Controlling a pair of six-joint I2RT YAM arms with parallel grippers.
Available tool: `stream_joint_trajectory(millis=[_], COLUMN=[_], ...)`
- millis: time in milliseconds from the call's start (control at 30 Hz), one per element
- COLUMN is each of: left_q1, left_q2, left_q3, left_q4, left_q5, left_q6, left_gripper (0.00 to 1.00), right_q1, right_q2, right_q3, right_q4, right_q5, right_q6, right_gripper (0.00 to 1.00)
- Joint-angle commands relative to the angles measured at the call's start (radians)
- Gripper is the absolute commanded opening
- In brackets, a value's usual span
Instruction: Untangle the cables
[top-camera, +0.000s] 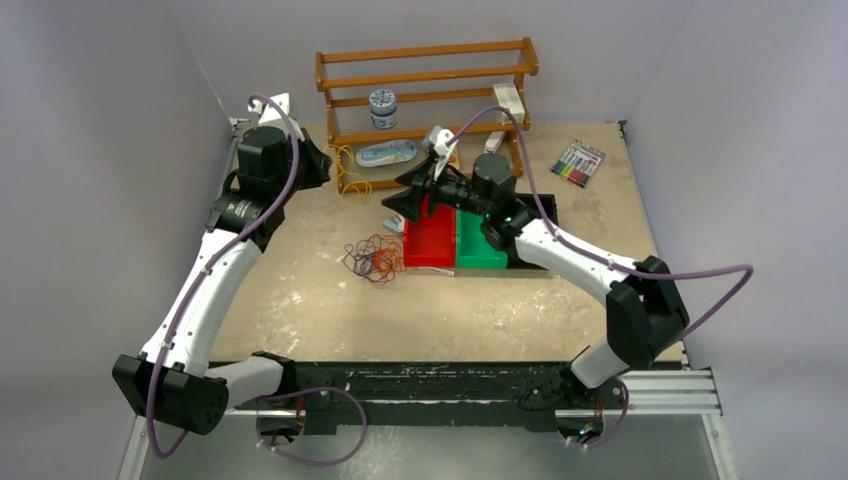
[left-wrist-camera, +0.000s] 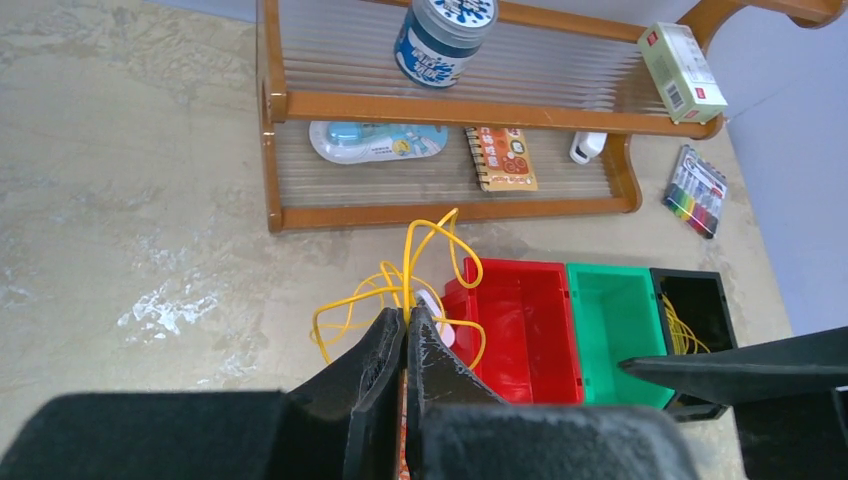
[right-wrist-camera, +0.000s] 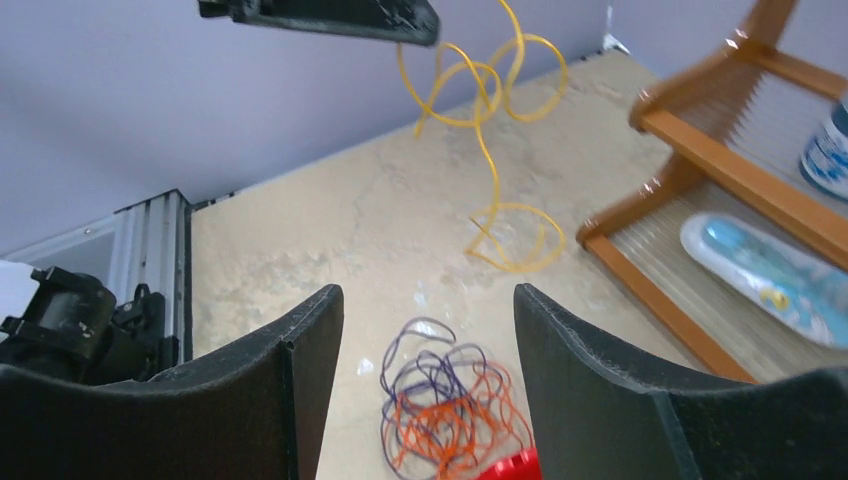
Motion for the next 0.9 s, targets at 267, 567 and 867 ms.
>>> stream_joint_trajectory(millis=[267, 567, 867], left_q1=[0.005, 0.006, 0.005], left_q2=[0.003, 0.014, 0.034], left_q3=[0.087, 0.157, 0.262], left_q4=[0.001, -0.037, -0.064], left_q5=[0.078, 0.086, 0.103], left_q6=[0.003, 0.027, 0.043], left_gripper=[0.00, 0.00, 0.00], right_q1=[0.053, 0.068, 0.070], right_q2=[0.189, 0.347, 0.481], right_q3=[0.204, 0.353, 0.414], right_q4=[0.149, 0.148, 0.262], right_q5=[0.027, 0.008, 0.069], right_q6=[0.007, -0.006, 0.034], right_gripper=[0.63, 0.59, 0.33])
